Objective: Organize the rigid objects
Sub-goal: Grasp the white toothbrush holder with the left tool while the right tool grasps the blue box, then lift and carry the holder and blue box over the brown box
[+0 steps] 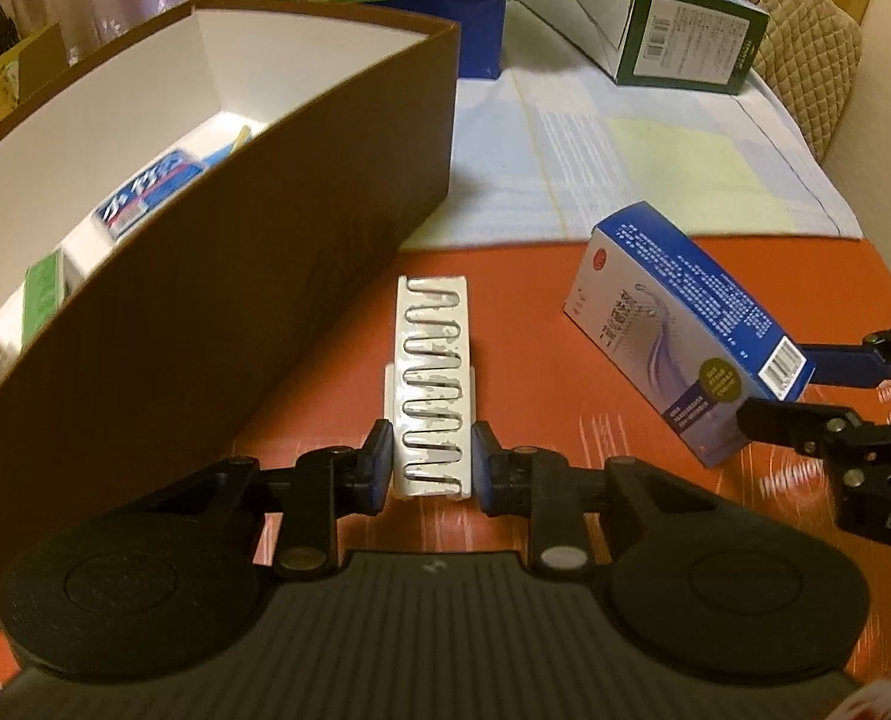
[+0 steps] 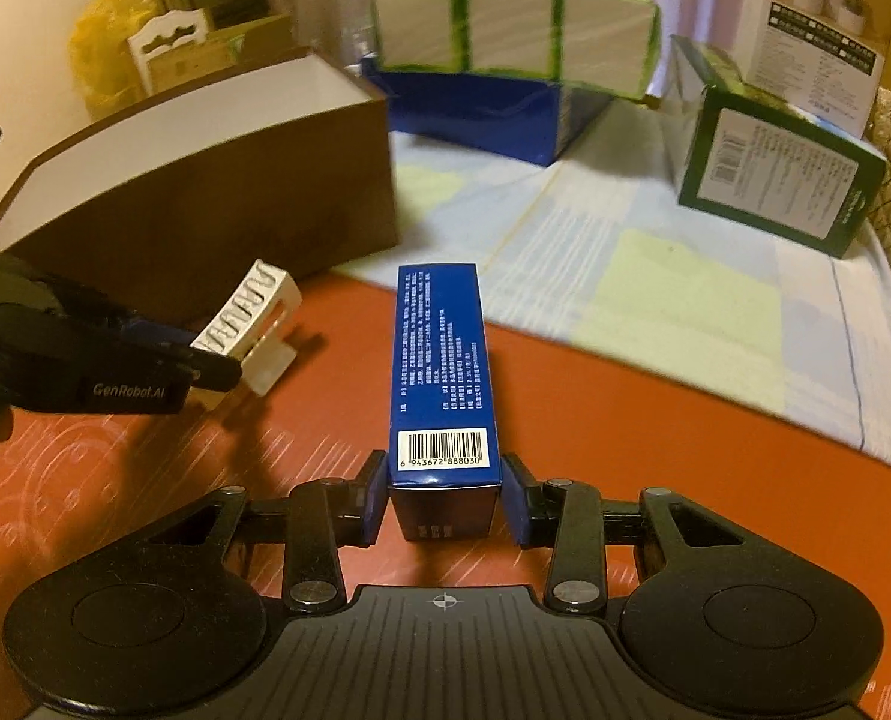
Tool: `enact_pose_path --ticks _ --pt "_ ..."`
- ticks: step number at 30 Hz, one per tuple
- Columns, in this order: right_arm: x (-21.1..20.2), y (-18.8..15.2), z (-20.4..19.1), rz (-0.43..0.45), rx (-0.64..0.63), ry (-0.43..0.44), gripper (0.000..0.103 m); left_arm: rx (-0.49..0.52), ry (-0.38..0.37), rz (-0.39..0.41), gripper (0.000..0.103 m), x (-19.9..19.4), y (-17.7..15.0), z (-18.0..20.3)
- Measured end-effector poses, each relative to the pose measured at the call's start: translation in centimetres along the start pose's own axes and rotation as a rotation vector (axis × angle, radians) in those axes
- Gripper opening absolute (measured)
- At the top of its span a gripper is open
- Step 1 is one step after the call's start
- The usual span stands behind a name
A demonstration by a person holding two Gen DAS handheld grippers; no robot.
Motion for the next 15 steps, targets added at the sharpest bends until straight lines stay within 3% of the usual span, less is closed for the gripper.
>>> enact_pose_path --ticks 12,14,15 --pt "-3.1 -3.0 -1.6 -0.058 -0.012 0.07 0.036 0.046 -0.05 -0.046 0.023 -3.4 -4.2 0.0" --pt "-3.4 -3.3 -2.0 -0.063 -0.013 0.079 0.036 0.047 -0.052 -0.043 0.026 -3.5 -4.2 0.0" --pt "-3.3 -3.3 -2.2 -0.065 -0.017 0.078 0.036 0.046 -0.052 -0.043 0.033 -3.4 -4.1 -0.1"
Point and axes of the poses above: each gripper's, at about its wrist camera, not at the fingertips, and x roughly the way its jaws point, z to its right, y to its top, the point moved 5 cm from there along x, roughly the way its jaws point, and after that the axes turned 10 degrees about x, right-handed, at the moved point
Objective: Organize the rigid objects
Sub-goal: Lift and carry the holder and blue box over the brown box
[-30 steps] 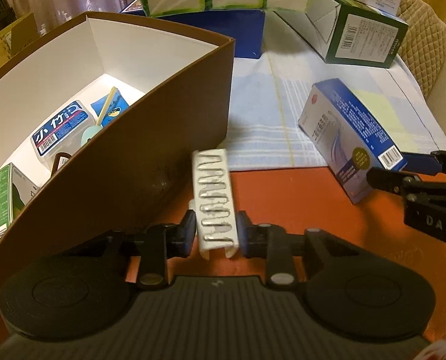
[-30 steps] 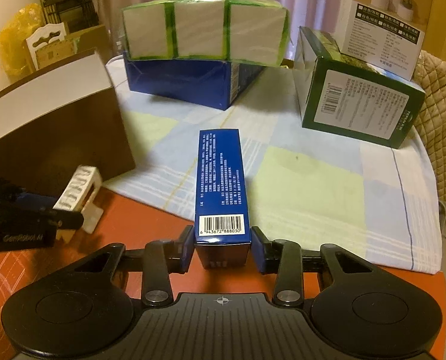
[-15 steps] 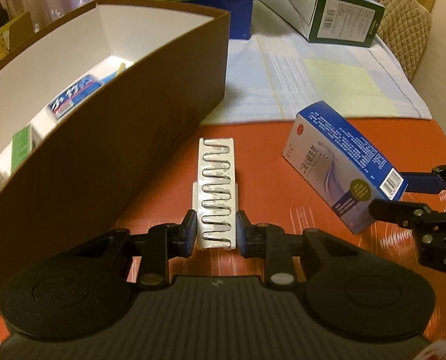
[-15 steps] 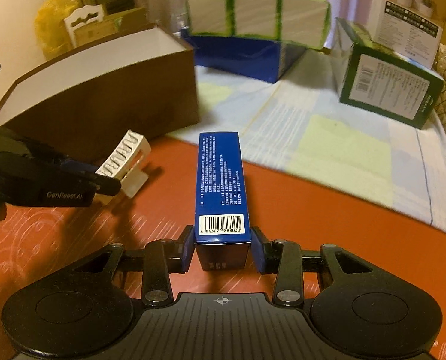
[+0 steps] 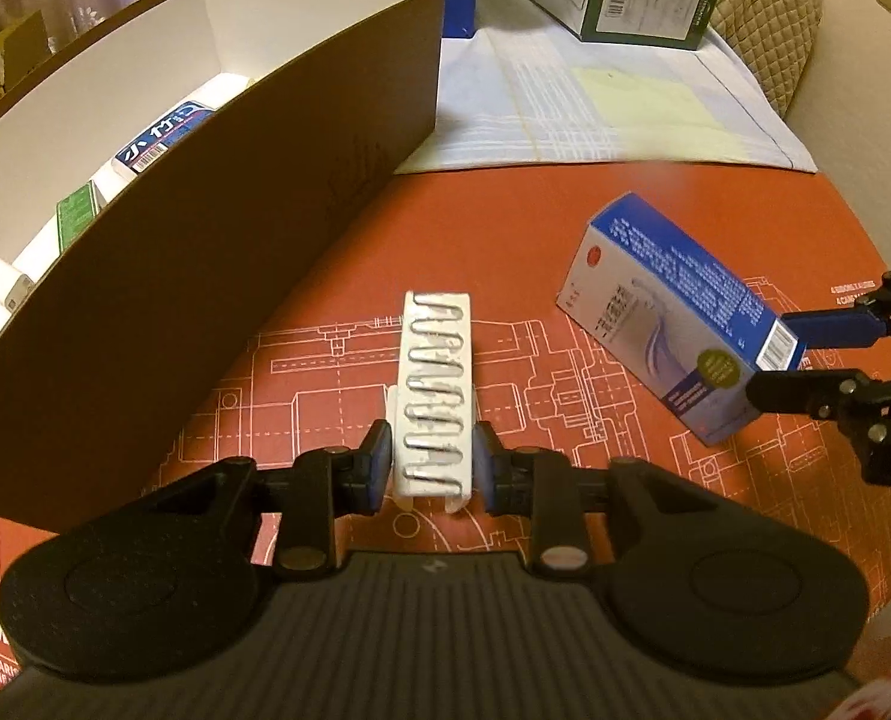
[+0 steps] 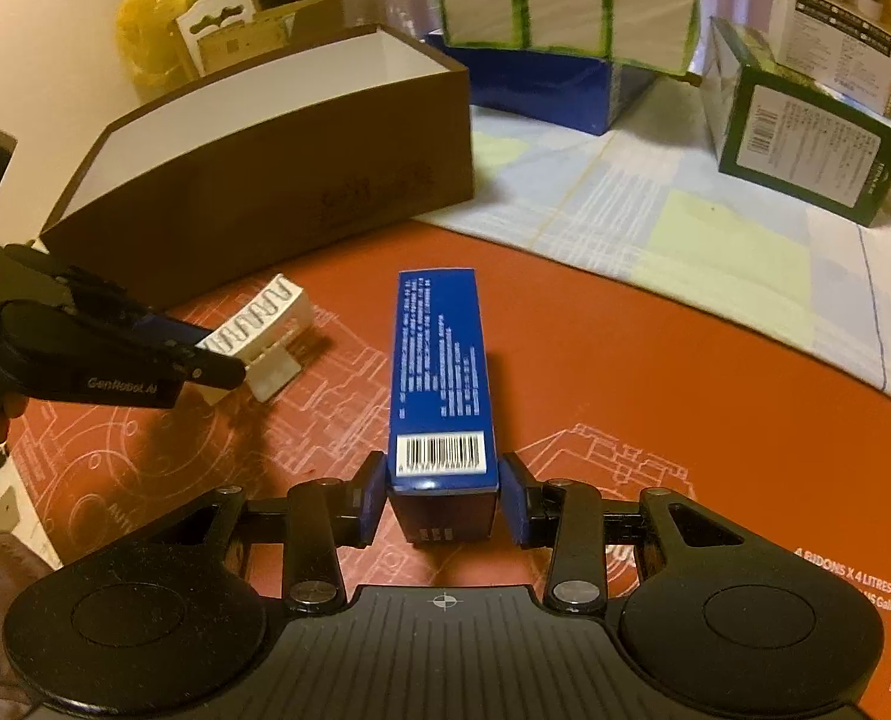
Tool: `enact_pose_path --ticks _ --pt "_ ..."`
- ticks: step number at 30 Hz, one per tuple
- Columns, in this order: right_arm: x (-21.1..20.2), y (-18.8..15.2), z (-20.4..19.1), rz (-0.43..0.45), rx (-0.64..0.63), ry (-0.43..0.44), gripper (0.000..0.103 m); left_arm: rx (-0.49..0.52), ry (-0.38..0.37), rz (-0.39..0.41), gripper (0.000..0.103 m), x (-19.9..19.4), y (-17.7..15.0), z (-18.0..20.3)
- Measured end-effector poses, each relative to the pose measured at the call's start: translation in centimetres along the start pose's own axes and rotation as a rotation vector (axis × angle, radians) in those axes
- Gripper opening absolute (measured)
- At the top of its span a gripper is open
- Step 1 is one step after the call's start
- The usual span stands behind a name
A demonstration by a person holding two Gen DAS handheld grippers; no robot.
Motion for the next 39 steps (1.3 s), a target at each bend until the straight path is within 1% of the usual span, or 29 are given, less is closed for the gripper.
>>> enact_pose_path --ticks 1,4,6,11,19,21,23,25,27,29,30,36,39 --pt "0.1 0.0 -0.1 0.001 -0.003 -0.006 0.037 -0.006 0.0 0.001 0.038 0.1 0.1 -0.1" --pt "0.4 0.4 -0.4 0.004 -0.007 -0.03 0.045 0.002 -0.001 -0.002 0.039 0.6 0.7 -0.1" --pt "0.7 0.9 -0.6 0.014 -0.005 -0.044 0.048 0.009 0.001 0.003 0.039 0.7 1.0 0.0" --pt "1.5 2.0 -1.2 0.024 0.002 -0.057 0.049 0.03 0.012 -0.011 0.039 1.5 1.5 0.4" --pt "3.1 3.1 -1.8 -0.003 -0.009 -0.075 0.049 0.044 0.029 -0.016 0.038 2.3 2.0 0.5" --pt "3.3 3.1 -2.0 -0.009 -0.016 -0.078 0.049 0.041 0.031 -0.016 0.037 2.4 2.0 0.4" --pt "3.6 3.1 -2.0 -0.015 -0.02 -0.08 0.048 0.042 0.035 -0.017 0.034 2.6 2.0 0.4" --pt "3.8 3.0 -2.1 -0.023 -0.024 -0.083 0.048 0.044 0.035 -0.017 0.026 2.6 1.9 0.5" --pt "4.0 3.0 -2.1 -0.028 -0.03 -0.084 0.047 0.043 0.036 -0.02 0.024 2.6 1.8 0.5" --pt "4.1 2.9 -2.1 -0.031 -0.04 -0.086 0.041 0.045 0.038 -0.019 0.024 2.6 1.7 0.5" --pt "4.1 2.9 -2.1 -0.034 -0.042 -0.087 0.037 0.045 0.038 -0.018 0.024 2.6 1.7 0.5" --pt "4.1 2.9 -2.3 -0.038 -0.056 -0.083 0.035 0.04 0.035 -0.007 0.024 2.0 1.4 0.5" --pt "3.7 3.0 -2.5 -0.025 -0.059 -0.072 0.035 0.033 0.035 0.01 0.024 1.3 1.5 0.4"
Point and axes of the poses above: each gripper's, at about its wrist camera, not at the fingertips, and x roughly the way its jaws point, z to its right, y to its top, the point moved 5 cm from there along x, roughly the way its jaws point, and after that the axes turned 10 degrees about x, right-handed, at the moved point
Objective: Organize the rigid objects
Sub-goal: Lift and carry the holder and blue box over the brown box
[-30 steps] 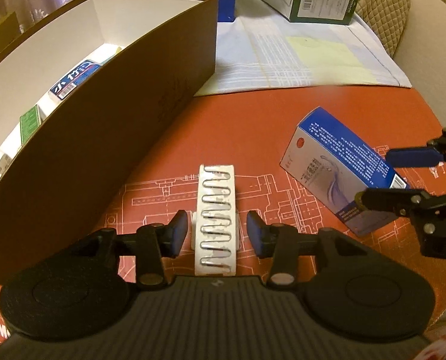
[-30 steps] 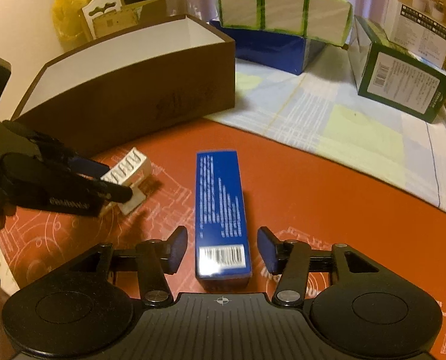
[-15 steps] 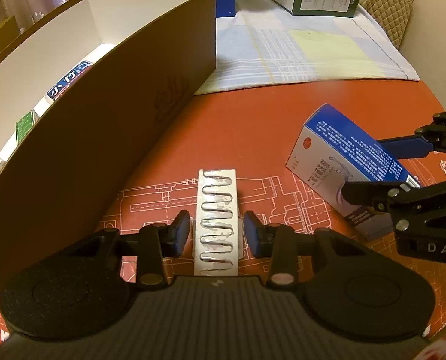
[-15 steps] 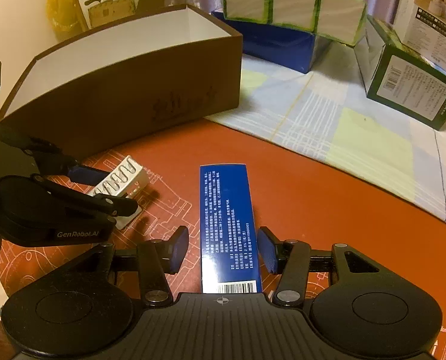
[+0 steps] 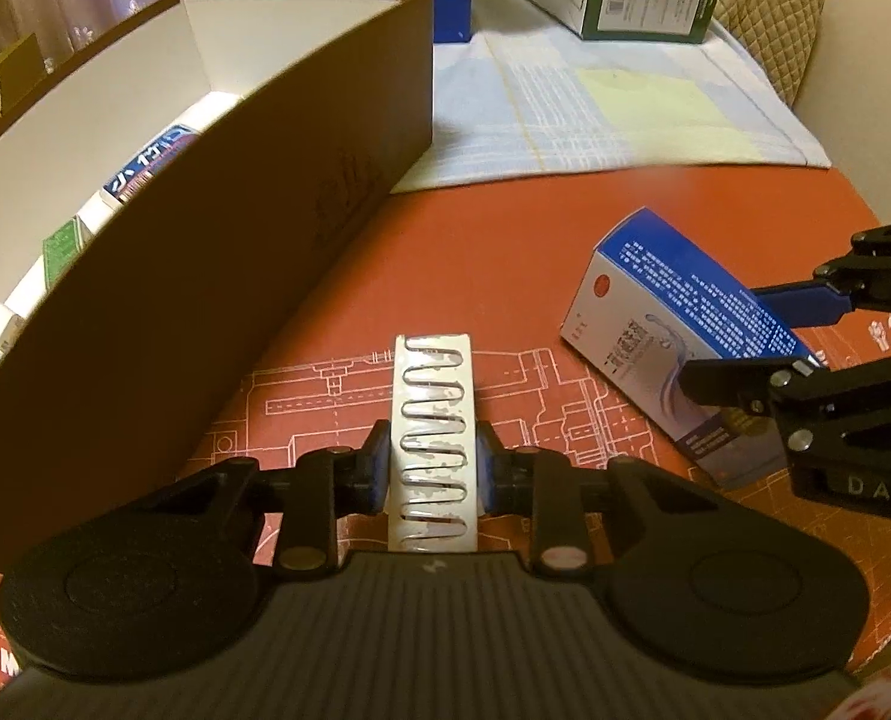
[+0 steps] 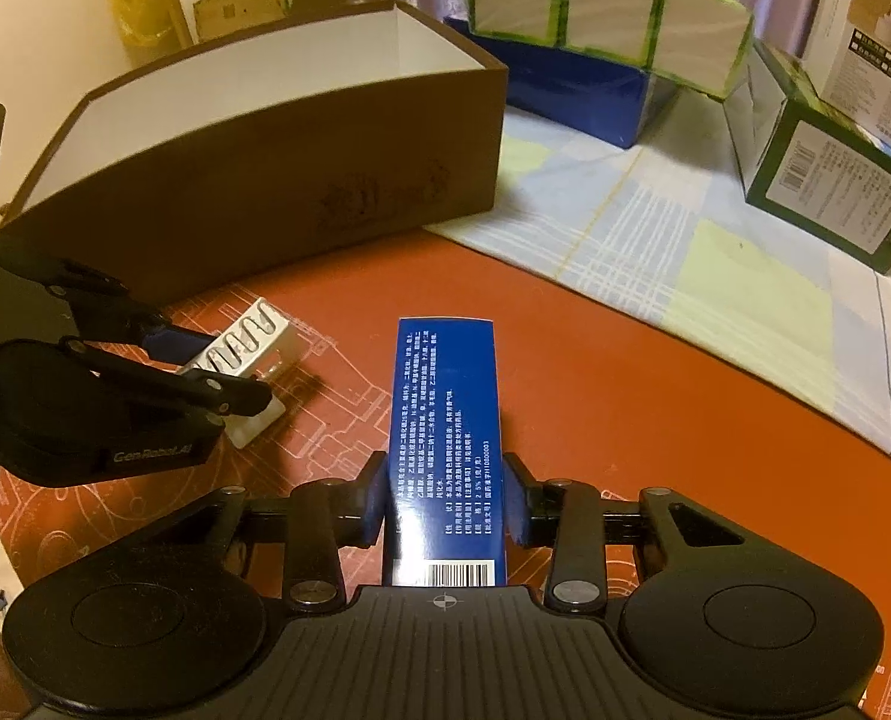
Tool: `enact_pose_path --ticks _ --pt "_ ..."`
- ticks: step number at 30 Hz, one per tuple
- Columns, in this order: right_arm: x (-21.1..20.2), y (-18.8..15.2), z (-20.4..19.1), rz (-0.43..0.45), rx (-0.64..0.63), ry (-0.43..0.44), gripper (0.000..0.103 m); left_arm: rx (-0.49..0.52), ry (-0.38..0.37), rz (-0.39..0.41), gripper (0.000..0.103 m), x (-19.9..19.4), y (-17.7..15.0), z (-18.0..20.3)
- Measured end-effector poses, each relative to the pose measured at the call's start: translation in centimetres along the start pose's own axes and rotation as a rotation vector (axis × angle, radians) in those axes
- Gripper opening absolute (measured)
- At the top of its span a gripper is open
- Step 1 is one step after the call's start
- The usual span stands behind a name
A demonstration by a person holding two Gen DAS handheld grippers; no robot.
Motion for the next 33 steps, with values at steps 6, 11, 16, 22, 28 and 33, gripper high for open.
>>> enact_pose_path --ticks 6,11,16,22,28,33 --pt "-1.3 0.5 -0.6 0.034 -0.008 0.021 0.035 -0.015 -0.003 0.037 0.024 -2.0 0.4 -0.2" --pt "-2.8 1.4 -1.2 0.065 -0.01 0.039 0.035 -0.041 -0.001 0.068 0.024 -4.0 0.9 -0.9" --pt "-4.5 2.7 -2.0 0.102 -0.007 0.065 0.035 -0.062 0.004 0.123 0.024 -6.5 1.7 -1.9" --pt "-6.2 4.9 -3.7 0.153 -0.019 0.109 0.035 -0.081 0.019 0.182 0.024 -9.0 3.2 -3.5" --pt "-7.0 8.5 -5.8 0.204 -0.036 0.168 0.035 -0.103 0.052 0.23 0.024 -10.8 5.0 -6.1" --pt "-7.1 11.8 -7.2 0.245 -0.052 0.198 0.035 -0.119 0.097 0.258 0.024 -11.5 6.7 -9.1"
Point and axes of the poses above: each gripper's, at about its wrist camera, not at the fingertips, and x roughly the way its jaws point, z to its right, y to its top, the point moved 5 cm from there along x, roughly the way its jaws point, and after that the axes turned 10 degrees about x, right-handed, at the moved point
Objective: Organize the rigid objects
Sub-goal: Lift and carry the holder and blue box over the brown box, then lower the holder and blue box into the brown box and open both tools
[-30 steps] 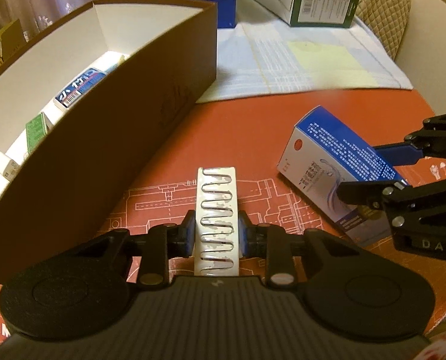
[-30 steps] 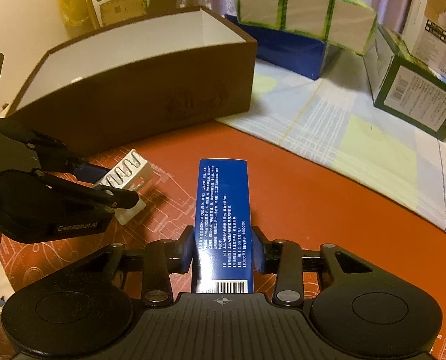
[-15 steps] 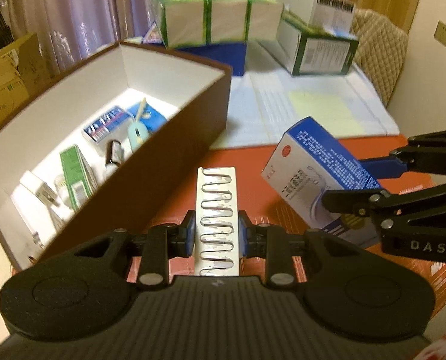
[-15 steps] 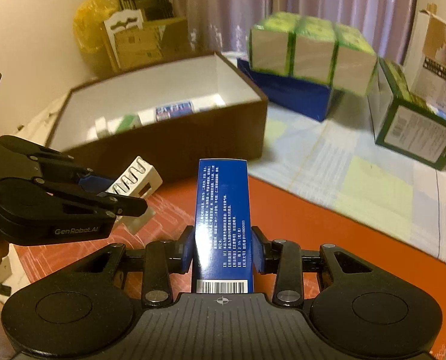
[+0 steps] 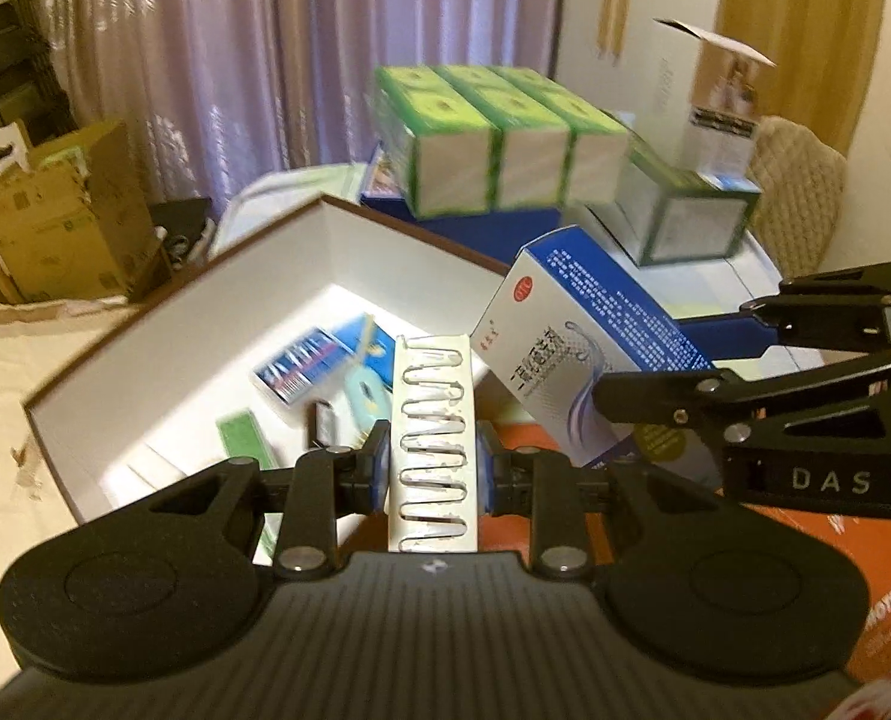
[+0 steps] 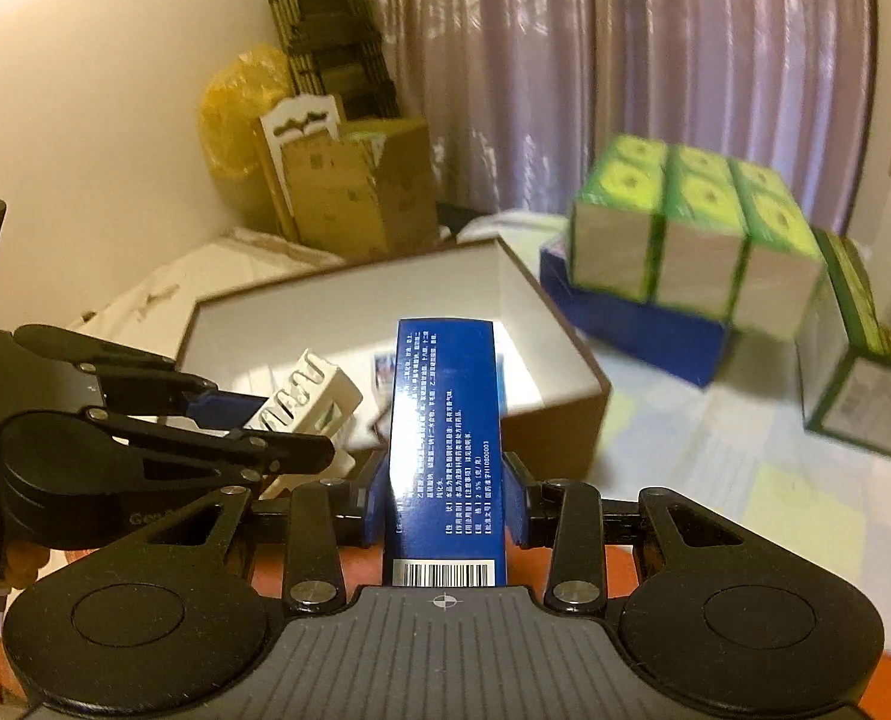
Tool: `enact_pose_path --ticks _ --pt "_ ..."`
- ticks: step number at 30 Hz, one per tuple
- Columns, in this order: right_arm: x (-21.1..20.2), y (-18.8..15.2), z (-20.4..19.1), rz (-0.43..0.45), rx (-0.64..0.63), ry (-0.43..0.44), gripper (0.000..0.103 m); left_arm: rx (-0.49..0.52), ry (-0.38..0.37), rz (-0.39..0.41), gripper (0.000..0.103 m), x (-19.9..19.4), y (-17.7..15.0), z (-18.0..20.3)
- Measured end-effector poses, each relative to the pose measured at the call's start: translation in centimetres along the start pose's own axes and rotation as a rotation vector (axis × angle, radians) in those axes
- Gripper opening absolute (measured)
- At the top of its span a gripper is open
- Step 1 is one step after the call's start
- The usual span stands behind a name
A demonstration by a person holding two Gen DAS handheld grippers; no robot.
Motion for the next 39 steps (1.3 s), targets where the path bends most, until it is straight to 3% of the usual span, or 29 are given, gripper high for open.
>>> enact_pose_path --ticks 7,19,39 --pt "2.7 3.7 -1.4 0.032 -0.024 0.012 0.035 -0.024 0.05 0.007 0.024 1.6 2.2 -3.5" --pt "9.2 7.5 -1.4 0.016 -0.048 0.001 0.035 -0.085 0.089 -0.074 0.024 7.0 3.2 -7.9" --pt "16.7 7.5 2.1 -0.077 -0.058 -0.08 0.035 -0.098 0.038 -0.192 0.024 14.3 2.4 -9.2"
Point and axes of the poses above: each gripper's, at about its wrist camera, not at the fingertips, and x roughly the way its jaws point, z to its right, y to its top, the point moved 5 cm from there along x, roughly the way its jaws point, and after that the axes turned 10 degrees about x, right-handed, at the moved point
